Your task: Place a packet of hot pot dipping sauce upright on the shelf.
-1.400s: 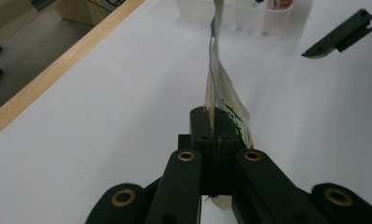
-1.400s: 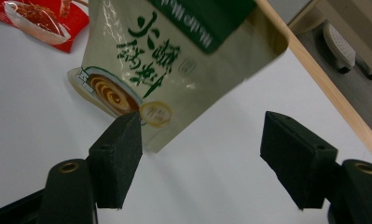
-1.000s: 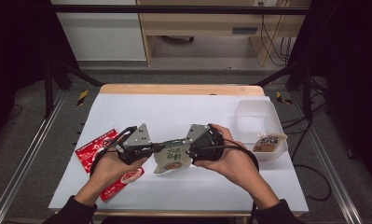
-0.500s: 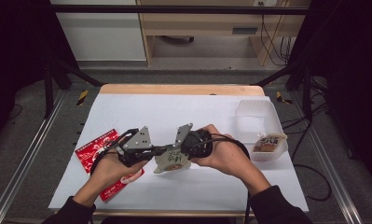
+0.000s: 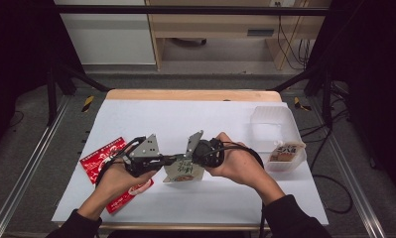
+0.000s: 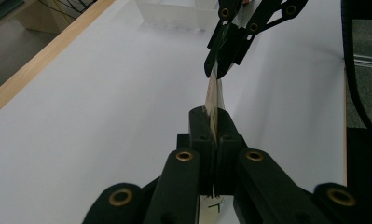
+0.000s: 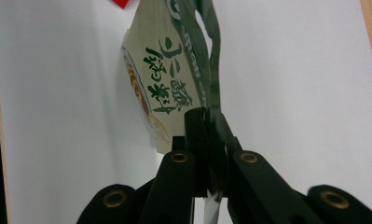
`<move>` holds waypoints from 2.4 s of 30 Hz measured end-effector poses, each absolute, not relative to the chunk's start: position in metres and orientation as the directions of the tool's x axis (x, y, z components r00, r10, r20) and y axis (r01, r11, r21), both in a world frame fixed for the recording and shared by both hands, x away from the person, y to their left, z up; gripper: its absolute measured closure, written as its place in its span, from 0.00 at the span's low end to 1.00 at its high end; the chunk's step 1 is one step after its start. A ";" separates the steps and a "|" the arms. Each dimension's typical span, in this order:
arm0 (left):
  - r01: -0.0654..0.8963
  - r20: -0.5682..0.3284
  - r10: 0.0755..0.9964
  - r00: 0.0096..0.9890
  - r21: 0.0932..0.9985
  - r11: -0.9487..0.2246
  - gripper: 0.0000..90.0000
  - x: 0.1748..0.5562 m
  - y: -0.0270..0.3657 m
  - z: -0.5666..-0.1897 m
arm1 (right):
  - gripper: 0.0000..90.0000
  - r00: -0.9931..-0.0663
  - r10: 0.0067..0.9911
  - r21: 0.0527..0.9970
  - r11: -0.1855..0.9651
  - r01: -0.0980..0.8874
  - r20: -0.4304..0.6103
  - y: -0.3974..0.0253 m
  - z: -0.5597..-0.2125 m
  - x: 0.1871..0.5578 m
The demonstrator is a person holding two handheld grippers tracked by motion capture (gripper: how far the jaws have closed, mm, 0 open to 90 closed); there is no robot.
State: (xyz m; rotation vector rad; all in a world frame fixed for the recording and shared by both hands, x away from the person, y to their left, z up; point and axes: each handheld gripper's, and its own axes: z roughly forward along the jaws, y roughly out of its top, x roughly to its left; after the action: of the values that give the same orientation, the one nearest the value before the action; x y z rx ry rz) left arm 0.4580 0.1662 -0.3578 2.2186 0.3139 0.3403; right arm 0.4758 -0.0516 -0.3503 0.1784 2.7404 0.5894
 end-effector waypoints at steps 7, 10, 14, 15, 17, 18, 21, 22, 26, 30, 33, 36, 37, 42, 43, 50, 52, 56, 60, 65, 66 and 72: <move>0.152 0.108 0.414 0.904 0.823 -0.547 0.47 0.456 0.181 -0.362 | 1.00 -0.941 0.191 0.414 0.908 0.061 -0.281 -0.052 -0.347 0.479; 0.179 0.114 0.479 0.871 0.833 -0.524 0.28 0.451 0.193 -0.373 | 1.00 -0.943 0.189 0.419 0.906 0.060 -0.273 -0.053 -0.344 0.482; 0.225 0.108 0.535 0.838 0.825 -0.518 0.16 0.447 0.207 -0.395 | 1.00 -0.945 0.186 0.412 0.909 0.061 -0.270 -0.057 -0.338 0.486; 0.243 0.099 0.548 0.831 0.821 -0.516 0.13 0.446 0.212 -0.404 | 1.00 -0.944 0.181 0.407 0.912 0.056 -0.275 -0.058 -0.337 0.488; 0.258 0.093 0.566 0.819 0.821 -0.508 0.12 0.444 0.219 -0.416 | 1.00 -0.945 0.174 0.395 0.917 0.052 -0.277 -0.061 -0.334 0.490; 0.268 0.098 0.581 0.808 0.817 -0.510 0.11 0.442 0.224 -0.422 | 1.00 -0.945 0.174 0.396 0.917 0.053 -0.276 -0.063 -0.333 0.491; 0.287 0.105 0.614 0.782 0.814 -0.505 0.09 0.440 0.233 -0.429 | 1.00 -0.947 0.172 0.410 0.911 0.047 -0.273 -0.070 -0.327 0.493; 0.292 0.103 0.629 0.771 0.819 -0.493 0.09 0.438 0.238 -0.429 | 1.00 -0.946 0.175 0.418 0.907 0.048 -0.271 -0.073 -0.325 0.493; 0.277 0.150 0.677 0.721 0.832 -0.480 0.09 0.429 0.253 -0.428 | 1.00 -0.944 0.175 0.434 0.900 0.038 -0.281 -0.088 -0.312 0.493; 0.311 0.129 0.729 0.672 0.845 -0.436 0.09 0.423 0.267 -0.435 | 1.00 -0.938 0.190 0.443 0.895 0.045 -0.289 -0.102 -0.299 0.493; 0.330 0.117 0.743 0.659 0.843 -0.426 0.09 0.422 0.270 -0.438 | 1.00 -0.934 0.207 0.455 0.889 0.055 -0.292 -0.114 -0.287 0.494; 0.326 0.118 0.749 0.652 0.848 -0.418 0.09 0.423 0.268 -0.437 | 1.00 -0.932 0.226 0.468 0.881 0.071 -0.283 -0.124 -0.278 0.496; 0.328 0.122 0.747 0.654 0.844 -0.425 0.09 0.423 0.268 -0.438 | 1.00 -0.929 0.239 0.474 0.877 0.081 -0.283 -0.128 -0.274 0.498; 0.321 0.137 0.748 0.649 0.842 -0.434 0.09 0.423 0.266 -0.438 | 1.00 -0.920 0.263 0.490 0.866 0.093 -0.290 -0.146 -0.257 0.505; 0.322 0.139 0.750 0.647 0.842 -0.433 0.09 0.423 0.267 -0.438 | 1.00 -0.916 0.276 0.495 0.863 0.102 -0.292 -0.150 -0.255 0.507; 0.327 0.142 0.756 0.638 0.839 -0.434 0.09 0.424 0.268 -0.439 | 1.00 -0.882 0.353 0.513 0.844 0.156 -0.312 -0.180 -0.239 0.519; 0.322 0.148 0.757 0.636 0.841 -0.435 0.09 0.424 0.267 -0.439 | 1.00 -0.868 0.378 0.525 0.834 0.170 -0.320 -0.190 -0.236 0.523; 0.322 0.146 0.760 0.633 0.843 -0.430 0.09 0.423 0.268 -0.438 | 1.00 -0.845 0.418 0.542 0.819 0.190 -0.335 -0.205 -0.234 0.529; 0.327 0.145 0.761 0.632 0.841 -0.432 0.09 0.424 0.269 -0.438 | 1.00 -0.830 0.449 0.548 0.807 0.219 -0.329 -0.219 -0.236 0.535; 0.327 0.144 0.763 0.631 0.842 -0.429 0.09 0.424 0.269 -0.438 | 1.00 -0.822 0.471 0.529 0.808 0.257 -0.319 -0.238 -0.245 0.542; 0.326 0.143 0.762 0.631 0.842 -0.429 0.09 0.424 0.269 -0.438 | 1.00 -0.821 0.474 0.527 0.808 0.263 -0.318 -0.240 -0.246 0.542; 0.328 0.145 0.760 0.633 0.839 -0.434 0.09 0.424 0.269 -0.438 | 1.00 -0.810 0.506 0.531 0.792 0.300 -0.297 -0.262 -0.257 0.543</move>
State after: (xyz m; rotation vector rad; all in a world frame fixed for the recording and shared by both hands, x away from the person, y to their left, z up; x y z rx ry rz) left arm 0.4243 0.2694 -0.4383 2.0259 0.8510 0.6614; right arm 0.5430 -0.2617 -0.2571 0.6060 2.5514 0.6551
